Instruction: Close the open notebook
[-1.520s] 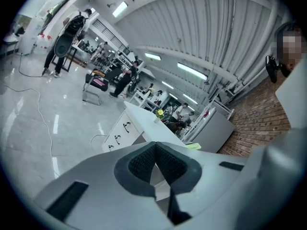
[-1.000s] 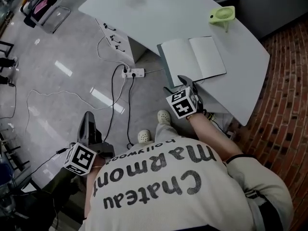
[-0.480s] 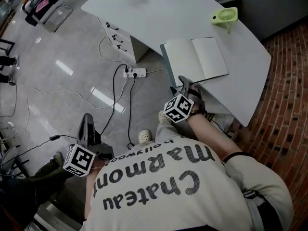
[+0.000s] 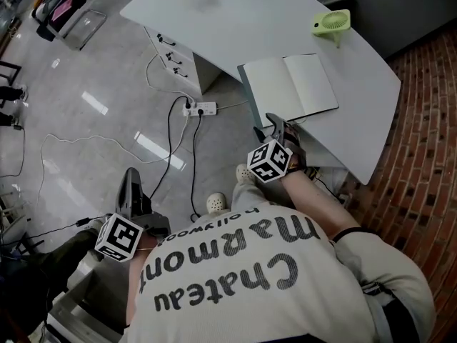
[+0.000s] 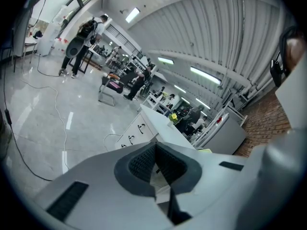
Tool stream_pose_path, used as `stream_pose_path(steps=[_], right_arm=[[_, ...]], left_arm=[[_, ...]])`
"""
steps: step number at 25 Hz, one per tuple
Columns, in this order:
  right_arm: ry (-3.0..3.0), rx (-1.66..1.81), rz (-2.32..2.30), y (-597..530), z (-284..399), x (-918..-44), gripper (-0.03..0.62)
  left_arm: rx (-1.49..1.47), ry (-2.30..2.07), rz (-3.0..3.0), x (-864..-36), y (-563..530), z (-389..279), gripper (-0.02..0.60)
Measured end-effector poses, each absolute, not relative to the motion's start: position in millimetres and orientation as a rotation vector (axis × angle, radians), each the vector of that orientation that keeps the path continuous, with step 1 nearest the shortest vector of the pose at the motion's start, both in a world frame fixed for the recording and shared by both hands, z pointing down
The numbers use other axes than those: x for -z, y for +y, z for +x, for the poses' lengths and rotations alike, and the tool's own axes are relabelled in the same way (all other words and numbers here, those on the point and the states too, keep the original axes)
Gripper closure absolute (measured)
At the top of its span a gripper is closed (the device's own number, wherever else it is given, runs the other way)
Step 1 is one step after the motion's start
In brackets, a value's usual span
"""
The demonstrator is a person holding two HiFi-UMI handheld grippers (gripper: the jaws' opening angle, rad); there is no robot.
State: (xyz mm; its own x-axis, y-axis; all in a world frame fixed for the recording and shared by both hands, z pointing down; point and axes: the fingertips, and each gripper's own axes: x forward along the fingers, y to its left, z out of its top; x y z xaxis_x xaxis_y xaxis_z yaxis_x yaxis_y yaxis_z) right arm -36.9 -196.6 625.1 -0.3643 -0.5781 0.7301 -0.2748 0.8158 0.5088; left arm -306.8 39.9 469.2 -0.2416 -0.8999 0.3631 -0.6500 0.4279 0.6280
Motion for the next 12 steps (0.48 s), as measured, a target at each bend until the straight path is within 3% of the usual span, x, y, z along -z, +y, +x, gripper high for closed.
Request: stream_pose_path(steps=[8, 12], right_arm=[[-1.981, 0.37, 0.633, -189, -42, -607, 0.469], [-1.992, 0.36, 0.667, -193, -42, -595, 0.479]], left_arm=[[0.479, -1.971, 1.335, -461, 37, -309, 0.58], [0.494, -1.959, 1.359, -455, 33, -309, 0.58]])
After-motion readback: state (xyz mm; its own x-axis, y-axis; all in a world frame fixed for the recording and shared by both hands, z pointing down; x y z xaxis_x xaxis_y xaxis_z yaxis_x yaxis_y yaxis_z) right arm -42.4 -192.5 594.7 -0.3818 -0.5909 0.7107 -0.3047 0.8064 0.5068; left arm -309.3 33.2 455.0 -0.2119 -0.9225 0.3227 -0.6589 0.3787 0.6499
